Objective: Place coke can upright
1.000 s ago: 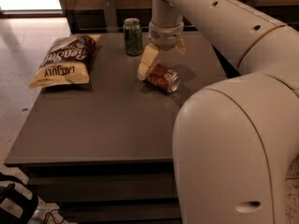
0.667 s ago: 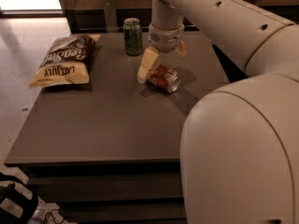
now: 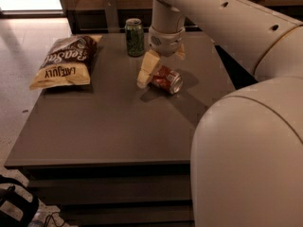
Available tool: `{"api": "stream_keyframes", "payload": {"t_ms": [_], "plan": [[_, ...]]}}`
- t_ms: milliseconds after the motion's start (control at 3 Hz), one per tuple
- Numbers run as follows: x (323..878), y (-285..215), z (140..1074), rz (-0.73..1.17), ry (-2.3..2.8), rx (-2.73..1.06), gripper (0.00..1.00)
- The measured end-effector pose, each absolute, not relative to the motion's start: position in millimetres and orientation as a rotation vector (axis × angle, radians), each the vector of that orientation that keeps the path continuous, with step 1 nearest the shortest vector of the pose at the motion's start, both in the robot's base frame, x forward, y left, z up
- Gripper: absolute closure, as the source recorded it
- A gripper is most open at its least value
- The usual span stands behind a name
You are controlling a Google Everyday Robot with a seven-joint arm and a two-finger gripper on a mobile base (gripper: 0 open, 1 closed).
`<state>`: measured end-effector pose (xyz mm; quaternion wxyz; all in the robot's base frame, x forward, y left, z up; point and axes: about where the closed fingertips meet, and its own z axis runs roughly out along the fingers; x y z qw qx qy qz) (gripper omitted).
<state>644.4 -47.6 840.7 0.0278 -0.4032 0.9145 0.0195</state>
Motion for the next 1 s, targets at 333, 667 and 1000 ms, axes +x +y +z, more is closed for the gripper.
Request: {"api": "stream_keyframes", "payload": {"t_ms": [333,667,1000], "plan": [[648.0,-39.9,833.3,0.105,2.796,-1.297,0.0],[650.7,-35.8,823.7,0.141,2.793,-1.317,0.0],[652.2,-35.5,814.3,0.15,2.814,-1.303,0.16]]}}
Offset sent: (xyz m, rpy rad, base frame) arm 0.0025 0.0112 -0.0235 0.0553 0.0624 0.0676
